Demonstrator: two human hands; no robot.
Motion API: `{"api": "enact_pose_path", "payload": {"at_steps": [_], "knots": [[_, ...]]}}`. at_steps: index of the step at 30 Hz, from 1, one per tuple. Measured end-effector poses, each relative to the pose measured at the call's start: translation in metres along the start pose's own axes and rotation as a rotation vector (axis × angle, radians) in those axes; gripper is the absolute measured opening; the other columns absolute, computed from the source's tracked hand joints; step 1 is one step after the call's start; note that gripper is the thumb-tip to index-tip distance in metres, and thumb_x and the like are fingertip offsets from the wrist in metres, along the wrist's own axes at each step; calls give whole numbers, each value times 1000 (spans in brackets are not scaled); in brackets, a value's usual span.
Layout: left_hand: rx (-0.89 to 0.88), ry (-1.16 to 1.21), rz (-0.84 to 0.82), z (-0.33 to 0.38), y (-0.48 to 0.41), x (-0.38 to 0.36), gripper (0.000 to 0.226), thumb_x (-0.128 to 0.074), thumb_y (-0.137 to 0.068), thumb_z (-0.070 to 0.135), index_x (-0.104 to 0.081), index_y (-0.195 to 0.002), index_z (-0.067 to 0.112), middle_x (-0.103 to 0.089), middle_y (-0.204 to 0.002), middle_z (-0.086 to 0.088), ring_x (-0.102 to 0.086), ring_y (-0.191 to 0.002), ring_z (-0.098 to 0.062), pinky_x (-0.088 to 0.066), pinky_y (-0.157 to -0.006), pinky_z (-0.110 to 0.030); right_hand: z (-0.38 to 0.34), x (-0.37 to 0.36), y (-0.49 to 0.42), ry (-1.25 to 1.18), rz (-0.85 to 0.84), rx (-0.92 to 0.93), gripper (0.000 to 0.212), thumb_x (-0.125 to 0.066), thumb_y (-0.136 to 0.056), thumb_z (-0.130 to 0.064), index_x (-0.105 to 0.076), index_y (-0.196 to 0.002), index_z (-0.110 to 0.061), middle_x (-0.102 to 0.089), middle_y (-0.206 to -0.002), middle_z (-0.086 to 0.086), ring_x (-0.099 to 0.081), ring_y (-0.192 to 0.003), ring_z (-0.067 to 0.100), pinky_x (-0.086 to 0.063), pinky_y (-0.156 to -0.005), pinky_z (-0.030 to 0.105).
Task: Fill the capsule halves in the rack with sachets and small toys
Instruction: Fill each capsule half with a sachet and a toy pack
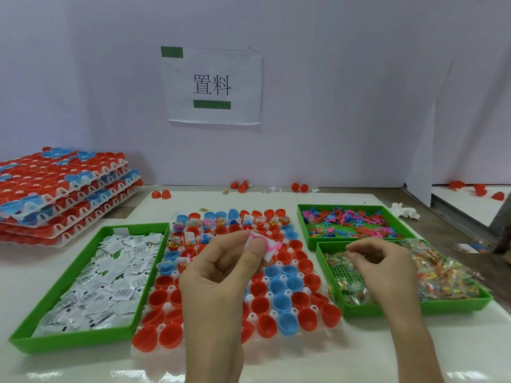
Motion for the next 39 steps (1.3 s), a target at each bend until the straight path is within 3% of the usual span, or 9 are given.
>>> {"api": "enact_pose_path", "payload": {"at_steps": [2, 6, 10, 17, 22, 27, 32, 35, 39], "knots": [[5, -2, -6, 0, 0, 0, 31, -79, -52, 40, -80, -81, 30, -77, -77, -4, -73, -66, -13, -55, -60, -16, -9, 3, 3, -98, 43, 51, 28, -80, -80, -3, -74, -75, -30, -72, -71, -14, -67, -68, -1, -50, -61, 6], [15, 10, -35, -1, 0, -3, 29, -80, -53, 38, -80, -81, 29, -77, -77, -5, -73, -65, -14, -56, -60, -17, -50, 8, 14, -431, 52, 149, 17, -82, -77, -10, -78, -85, -25, -77, -79, -7, -74, -78, 11, -58, -71, 19], [2, -25, -73, -1, 2, -7, 26, -79, -54, 39, -79, -78, 29, -76, -75, -3, -72, -63, -14, -55, -59, -17, -98, 3, 38, -667, 15, 218, 17, -83, -72, -19, -78, -88, -24, -77, -82, -5, -75, -76, 13, -58, -70, 18], [-11, -69, -123, 0, 3, -11, 28, -79, -56, 37, -78, -81, 24, -76, -76, -2, -73, -66, -12, -54, -59, -13, -138, -13, 64, -777, -96, 242, 12, -82, -67, -22, -77, -78, -22, -76, -75, 0, -73, -69, 13, -55, -63, 16], [-18, -172, -144, -1, 0, -7, 34, -79, -56, 39, -75, -89, 40, -75, -79, 4, -74, -72, -9, -52, -58, -9, -144, -23, 65, -737, -357, 212, 12, -80, -69, -21, -77, -80, -17, -77, -77, 1, -74, -72, 13, -56, -64, 16], [-31, -326, -324, -5, 0, -12, 28, -84, -68, 19, -75, -89, 35, -74, -75, 2, -73, -70, -11, -55, -64, -14, -136, -30, 62, -609, -556, 175, 11, -79, -70, -24, -77, -81, -22, -77, -79, 3, -74, -75, 16, -56, -65, 20], [8, -416, -410, -13, 1, -12, 37, -86, -68, 15, -74, -92, 41, -71, -87, 6, -72, -67, -16, -56, -61, -17, -131, -32, 65, -469, -688, 205, 7, -77, -78, -23, -77, -85, -25, -77, -82, 3, -75, -74, 19, -57, -62, 21], [11, -457, -465, -15, 1, -11, 34, -85, -64, 29, -73, -94, 39, -71, -87, 8, -72, -63, -16, -57, -59, -19, -131, -36, 71, -420, -797, 225, 8, -80, -81, -22, -78, -87, -25, -77, -86, 3, -75, -78, 20, -60, -67, 25], [-19, -521, -516, -19, 2, -9, 37, -81, -66, 41, -70, -101, 35, -72, -84, 7, -72, -63, -14, -56, -59, -18, -131, -40, 74, -352, -817, 264, 17, -84, -78, -10, -76, -84, -24, -76, -81, 1, -74, -76, 17, -58, -69, 24]]}}
Point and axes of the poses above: each hand's wrist, its own y-axis away from the middle knuckle, its own x-axis out of the back of the hand, z = x × y, the point moved 8 cm from there along -y, towards the middle knuckle
